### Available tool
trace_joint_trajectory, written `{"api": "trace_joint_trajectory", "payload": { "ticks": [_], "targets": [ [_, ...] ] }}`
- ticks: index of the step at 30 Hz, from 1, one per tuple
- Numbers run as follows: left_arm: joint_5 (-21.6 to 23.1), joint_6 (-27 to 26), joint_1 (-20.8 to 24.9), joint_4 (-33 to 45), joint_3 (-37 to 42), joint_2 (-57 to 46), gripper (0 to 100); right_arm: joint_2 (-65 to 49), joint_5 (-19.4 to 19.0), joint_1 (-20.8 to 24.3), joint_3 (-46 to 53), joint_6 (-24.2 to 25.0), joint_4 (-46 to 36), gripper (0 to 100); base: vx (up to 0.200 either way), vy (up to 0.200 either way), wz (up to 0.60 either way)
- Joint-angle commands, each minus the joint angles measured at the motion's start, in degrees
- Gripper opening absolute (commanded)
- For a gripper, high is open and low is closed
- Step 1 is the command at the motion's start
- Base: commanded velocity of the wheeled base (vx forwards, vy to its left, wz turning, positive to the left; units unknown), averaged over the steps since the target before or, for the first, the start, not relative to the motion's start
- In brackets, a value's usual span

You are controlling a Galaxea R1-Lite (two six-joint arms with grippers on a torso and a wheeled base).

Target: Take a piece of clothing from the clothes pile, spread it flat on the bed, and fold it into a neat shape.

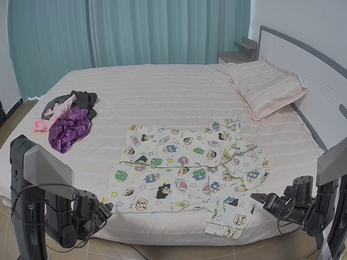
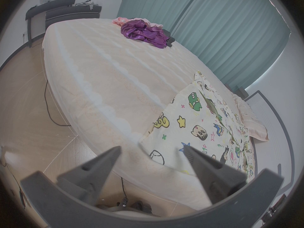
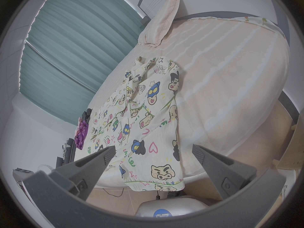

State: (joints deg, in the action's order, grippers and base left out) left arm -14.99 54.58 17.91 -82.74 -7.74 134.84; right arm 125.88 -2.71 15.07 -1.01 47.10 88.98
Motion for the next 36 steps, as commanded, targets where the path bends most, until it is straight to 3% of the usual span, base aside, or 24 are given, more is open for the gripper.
{"api": "trace_joint_trajectory", "payload": {
  "ticks": [1,6,11,26,27,36],
  "targets": [
    [0.49,0.18,-0.86,-0.06,0.01,0.07,100,0.77,-0.11,1.98,1.01,0.0,-1.53,100,0.0,0.0,0.0],
    [3.66,0.88,-2.0,-0.14,0.71,-0.63,100,4.64,0.95,5.06,1.01,-0.17,-1.0,100,0.0,0.0,0.0],
    [9.46,3.52,-4.2,-0.14,1.41,-3.27,100,5.96,1.3,2.07,-1.71,-2.63,0.76,100,0.0,0.0,0.0],
    [9.63,3.43,-4.28,-0.14,1.15,-3.0,100,14.83,1.12,1.98,-14.37,-8.61,-1.62,100,0.0,0.0,0.0],
    [9.63,3.43,-4.28,-0.14,1.15,-3.0,100,14.83,0.95,1.98,-14.98,-9.14,-2.49,0,0.0,0.0,0.0],
    [9.46,3.25,-4.28,-0.14,1.06,-2.83,100,13.34,1.3,-0.48,-20.61,-11.33,-8.21,0,0.0,0.0,0.0]
  ]
}}
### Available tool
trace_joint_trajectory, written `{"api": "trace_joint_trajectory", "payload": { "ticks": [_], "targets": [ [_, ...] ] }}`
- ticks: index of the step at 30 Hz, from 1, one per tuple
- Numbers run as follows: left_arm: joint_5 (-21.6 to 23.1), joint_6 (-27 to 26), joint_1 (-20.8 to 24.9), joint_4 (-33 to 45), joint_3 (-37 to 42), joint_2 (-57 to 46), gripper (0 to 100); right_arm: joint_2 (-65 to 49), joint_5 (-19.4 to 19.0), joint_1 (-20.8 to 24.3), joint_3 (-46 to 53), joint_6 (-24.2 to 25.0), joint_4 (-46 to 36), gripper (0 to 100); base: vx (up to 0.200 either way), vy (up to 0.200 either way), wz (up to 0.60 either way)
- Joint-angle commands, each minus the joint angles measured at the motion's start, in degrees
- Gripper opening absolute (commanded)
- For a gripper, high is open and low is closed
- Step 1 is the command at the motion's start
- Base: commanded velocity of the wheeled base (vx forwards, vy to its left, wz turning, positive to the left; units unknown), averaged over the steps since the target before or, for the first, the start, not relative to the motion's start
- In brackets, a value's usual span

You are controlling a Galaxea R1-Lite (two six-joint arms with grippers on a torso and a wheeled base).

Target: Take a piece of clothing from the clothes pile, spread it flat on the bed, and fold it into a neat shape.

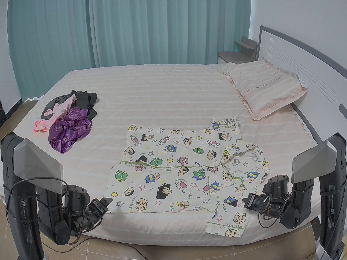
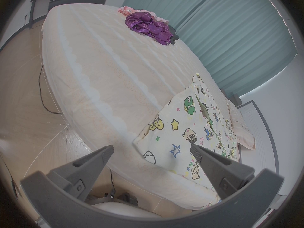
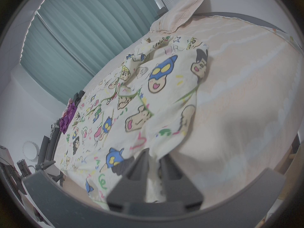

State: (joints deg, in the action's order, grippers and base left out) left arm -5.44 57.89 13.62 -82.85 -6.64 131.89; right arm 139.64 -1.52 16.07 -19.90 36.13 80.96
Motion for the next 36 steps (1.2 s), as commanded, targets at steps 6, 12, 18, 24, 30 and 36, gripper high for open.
{"api": "trace_joint_trajectory", "payload": {
  "ticks": [6,12,18,24,30,36],
  "targets": [
    [-0.19,-0.15,0.01,-0.03,-0.12,0.12,100,-1.13,0.82,-6.31,-6.74,-1.59,-0.36,0,0.0,0.0,0.0],
    [-0.28,-0.15,0.09,-0.03,-0.12,0.12,100,-1.57,0.73,-6.93,-11.83,-3.61,-5.72,0,0.0,0.0,0.0],
    [-0.28,-0.15,0.01,-0.03,-0.21,0.21,100,-1.74,0.64,-7.28,-12.45,-4.14,-8.45,100,0.0,0.0,0.0],
    [-0.28,-0.15,0.09,-0.03,-0.39,0.12,100,-5.35,-0.94,-12.38,-6.82,-5.9,-8.45,100,0.0,0.0,0.0],
    [-0.28,-0.15,0.27,-0.03,-0.3,0.03,100,-8.77,-2.61,-16.07,-1.81,-5.9,-8.1,100,0.0,0.0,0.0],
    [-0.19,-0.15,0.36,-0.03,-0.3,-0.05,100,-10.8,-10.25,-16.42,7.33,-6.07,-4.49,100,0.0,0.0,0.0]
  ]
}}
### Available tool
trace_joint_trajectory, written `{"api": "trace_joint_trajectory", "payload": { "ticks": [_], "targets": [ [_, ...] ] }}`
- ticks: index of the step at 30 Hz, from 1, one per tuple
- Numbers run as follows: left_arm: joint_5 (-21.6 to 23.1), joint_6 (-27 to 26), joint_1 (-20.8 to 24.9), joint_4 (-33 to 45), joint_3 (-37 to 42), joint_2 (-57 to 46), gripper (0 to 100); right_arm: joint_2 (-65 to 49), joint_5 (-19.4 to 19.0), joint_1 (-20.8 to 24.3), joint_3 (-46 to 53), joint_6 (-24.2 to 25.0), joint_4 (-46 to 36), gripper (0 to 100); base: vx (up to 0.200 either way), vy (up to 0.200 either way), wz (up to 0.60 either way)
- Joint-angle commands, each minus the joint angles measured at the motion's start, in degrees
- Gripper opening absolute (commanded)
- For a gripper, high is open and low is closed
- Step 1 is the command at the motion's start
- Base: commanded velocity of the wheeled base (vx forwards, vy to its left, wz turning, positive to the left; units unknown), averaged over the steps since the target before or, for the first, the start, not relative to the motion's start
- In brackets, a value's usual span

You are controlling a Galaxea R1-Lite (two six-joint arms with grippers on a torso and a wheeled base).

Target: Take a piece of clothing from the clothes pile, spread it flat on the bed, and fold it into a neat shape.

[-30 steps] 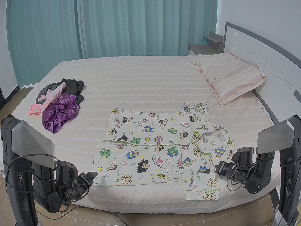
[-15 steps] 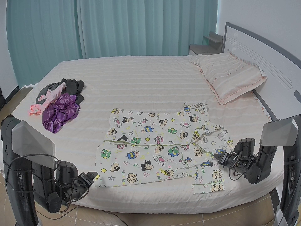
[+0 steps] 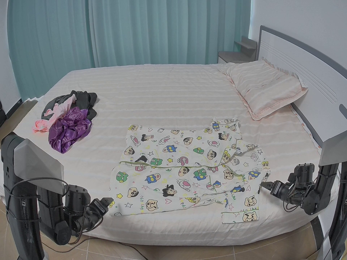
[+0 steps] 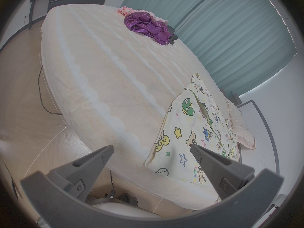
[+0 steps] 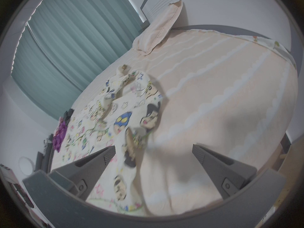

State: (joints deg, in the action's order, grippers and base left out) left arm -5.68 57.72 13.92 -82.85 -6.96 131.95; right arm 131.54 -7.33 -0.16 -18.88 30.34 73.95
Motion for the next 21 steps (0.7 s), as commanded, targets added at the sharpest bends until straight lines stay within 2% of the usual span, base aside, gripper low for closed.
{"api": "trace_joint_trajectory", "payload": {
  "ticks": [1,8,13,21],
  "targets": [
    [0.06,0.02,0.14,-0.03,0.02,-0.2,100,-2.34,-5.94,0.6,7.98,-0.37,4.19,100,0.0,0.0,0.0],
    [0.06,0.11,0.14,-0.03,-0.07,-0.29,100,5.49,-6.91,6.84,13.17,-3.36,15.96,100,0.0,0.0,0.0],
    [0.06,0.02,0.05,-0.03,-0.07,-0.2,100,7.77,-7.09,8.33,13.08,-5.21,15.88,100,0.0,0.0,0.0],
    [0.14,0.02,0.14,-0.03,-0.16,-0.2,100,7.77,-9.81,8.77,13.08,-6.0,15.88,100,0.0,0.0,0.0]
  ]
}}
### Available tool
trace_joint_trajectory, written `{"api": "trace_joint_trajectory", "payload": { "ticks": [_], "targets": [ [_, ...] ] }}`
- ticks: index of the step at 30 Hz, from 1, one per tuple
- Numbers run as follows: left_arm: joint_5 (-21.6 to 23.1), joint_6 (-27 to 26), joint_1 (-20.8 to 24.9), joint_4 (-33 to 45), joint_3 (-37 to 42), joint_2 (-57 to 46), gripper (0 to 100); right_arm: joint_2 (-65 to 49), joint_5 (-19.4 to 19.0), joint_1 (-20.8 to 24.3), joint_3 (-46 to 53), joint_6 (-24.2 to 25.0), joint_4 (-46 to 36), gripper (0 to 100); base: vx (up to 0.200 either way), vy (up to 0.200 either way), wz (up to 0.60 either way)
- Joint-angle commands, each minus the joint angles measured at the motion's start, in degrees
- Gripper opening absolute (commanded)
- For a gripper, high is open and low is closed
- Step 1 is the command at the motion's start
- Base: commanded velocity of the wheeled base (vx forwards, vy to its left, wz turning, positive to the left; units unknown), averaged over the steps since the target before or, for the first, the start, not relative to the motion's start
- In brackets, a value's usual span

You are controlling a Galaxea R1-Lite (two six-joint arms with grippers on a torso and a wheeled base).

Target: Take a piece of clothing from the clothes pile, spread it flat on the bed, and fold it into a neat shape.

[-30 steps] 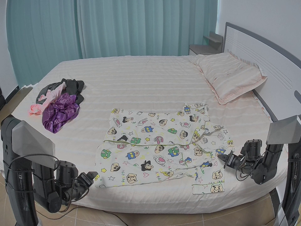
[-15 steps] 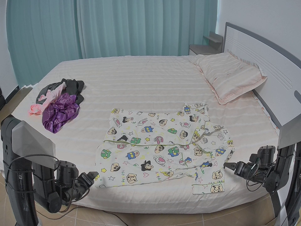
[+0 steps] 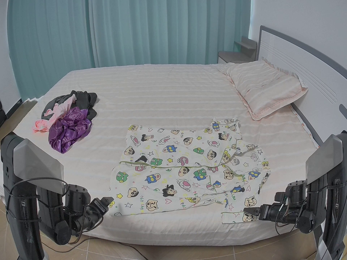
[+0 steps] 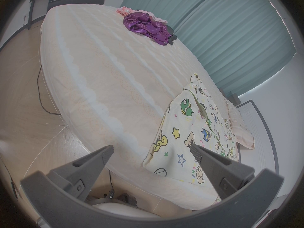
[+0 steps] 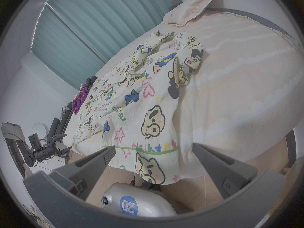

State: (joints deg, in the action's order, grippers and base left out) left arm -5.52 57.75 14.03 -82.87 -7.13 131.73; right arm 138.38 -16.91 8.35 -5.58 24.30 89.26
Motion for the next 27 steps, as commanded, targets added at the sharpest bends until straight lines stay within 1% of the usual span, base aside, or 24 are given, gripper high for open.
{"api": "trace_joint_trajectory", "payload": {
  "ticks": [1,3,5,8,11,12,24,27],
  "targets": [
    [-0.01,0.0,0.03,-0.01,0.01,0.02,100,1.02,-0.41,0.35,-0.39,0.05,0.56,100,0.0,0.0,0.0],
    [-0.01,0.0,0.03,-0.01,0.01,0.1,100,0.93,-0.58,0.61,-0.74,0.14,0.56,100,0.0,0.0,0.0],
    [-0.01,0.09,0.03,-0.01,0.01,0.1,100,0.93,-1.55,2.02,-0.83,0.31,0.56,100,0.0,0.0,0.0],
    [-0.01,0.0,0.12,-0.01,0.01,0.1,100,1.46,-1.99,3.69,-0.83,0.23,0.56,100,0.0,0.0,0.0],
    [0.07,0.0,0.03,-0.01,-0.08,0.19,100,2.25,-1.9,3.87,-1.01,0.4,0.56,100,0.0,0.0,0.0],
    [-0.01,0.0,0.12,-0.01,-0.08,0.19,100,2.25,-1.9,3.78,-0.92,0.4,0.56,0,0.0,0.0,0.0],
    [-0.01,-0.09,0.21,-0.1,-0.08,-0.07,100,-1.27,-2.08,1.67,2.24,0.23,0.65,0,0.0,0.0,0.0],
    [0.16,0.0,0.38,-1.68,0.45,-0.34,100,-3.99,-3.57,1.67,3.91,0.84,0.65,0,0.0,0.0,0.0]
  ]
}}
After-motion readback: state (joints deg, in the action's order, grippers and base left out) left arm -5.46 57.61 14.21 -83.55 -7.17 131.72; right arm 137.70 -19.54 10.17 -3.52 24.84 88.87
